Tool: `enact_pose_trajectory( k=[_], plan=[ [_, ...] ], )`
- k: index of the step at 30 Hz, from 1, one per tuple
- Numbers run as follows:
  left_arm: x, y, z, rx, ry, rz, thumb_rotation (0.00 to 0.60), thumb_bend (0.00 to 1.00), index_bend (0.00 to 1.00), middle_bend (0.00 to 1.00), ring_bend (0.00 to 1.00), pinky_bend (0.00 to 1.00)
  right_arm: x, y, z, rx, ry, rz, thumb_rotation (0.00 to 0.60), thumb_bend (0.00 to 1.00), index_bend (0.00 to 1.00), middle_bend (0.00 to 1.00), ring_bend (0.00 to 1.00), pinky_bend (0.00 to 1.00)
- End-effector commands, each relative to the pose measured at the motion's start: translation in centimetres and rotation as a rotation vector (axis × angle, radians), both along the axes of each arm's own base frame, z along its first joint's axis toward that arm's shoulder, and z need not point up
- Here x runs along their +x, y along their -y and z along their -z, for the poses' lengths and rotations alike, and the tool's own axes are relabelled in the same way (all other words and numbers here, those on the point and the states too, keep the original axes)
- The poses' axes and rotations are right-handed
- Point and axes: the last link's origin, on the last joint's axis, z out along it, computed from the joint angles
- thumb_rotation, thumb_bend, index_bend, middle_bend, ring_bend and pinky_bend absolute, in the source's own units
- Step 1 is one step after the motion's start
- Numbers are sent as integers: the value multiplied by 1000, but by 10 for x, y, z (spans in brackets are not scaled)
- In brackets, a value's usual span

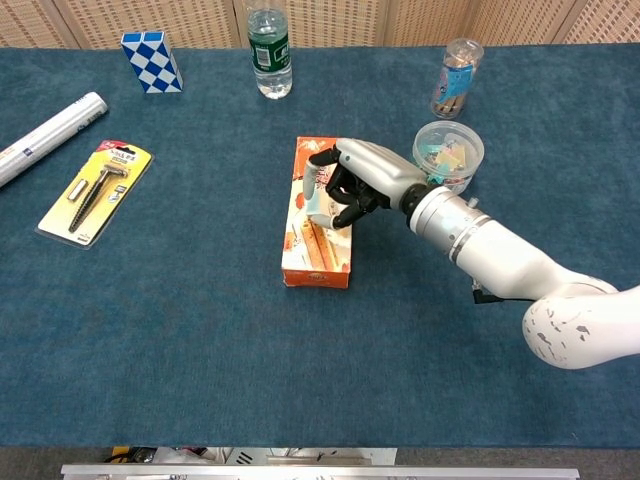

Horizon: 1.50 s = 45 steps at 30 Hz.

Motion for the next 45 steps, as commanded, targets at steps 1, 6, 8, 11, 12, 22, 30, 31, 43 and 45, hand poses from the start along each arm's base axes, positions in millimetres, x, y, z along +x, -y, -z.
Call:
enact_pose_trajectory(
  k=[1, 6, 8, 11, 12, 22, 30, 31, 43, 45],
  plan=[
    [0, 0, 0, -1, 0, 1, 600, 239, 150, 176, 185, 126, -1, 0, -2, -5, 3, 2, 600, 137, 474, 960, 1000, 1000],
    [0, 0, -1, 2, -1, 2, 600, 240, 150, 176, 185, 126, -1, 0, -8, -15, 11, 2, 600, 114, 439, 955, 1000, 1000],
    [0, 1, -1, 4, -1, 0, 600, 240, 150, 177, 185, 126, -1, -1, -12, -19, 18, 1, 600, 114, 430, 954, 1000, 1000],
    [-1, 1, -1, 5, 0, -1, 600, 240, 150, 176, 185, 126, -2, -2, -20, -30, 23, -5, 600, 114, 421, 953, 1000, 1000],
    [-1, 1, -1, 6, 0, -1, 600, 240, 150, 176, 185, 126, -2, -3, -23, -33, 28, -4, 600, 114, 419, 953, 1000, 1000],
    [1, -4, -6, 1, -28, 28, 600, 240, 150, 176, 185, 126, -1, 2, -58, -128, 44, 0, 600, 503, 416, 914, 1000, 1000],
    [6, -25, -6, -87, -34, 102, 600, 240, 178, 260, 271, 209, -11, -2, -99, -375, -88, -83, 600, 809, 502, 827, 901, 1000],
    [7, -28, -6, -101, -34, 108, 600, 240, 186, 298, 336, 299, -12, -2, -103, -404, -115, -98, 600, 812, 515, 825, 895, 1000],
    [34, -82, 13, -345, -51, 325, 600, 370, 201, 710, 781, 867, -37, -21, -158, -589, -325, -138, 600, 791, 543, 805, 877, 1000],
    [43, -93, 21, -403, -72, 382, 600, 418, 183, 752, 823, 901, -43, -27, -166, -606, -362, -138, 600, 790, 542, 805, 877, 1000]
  ],
)
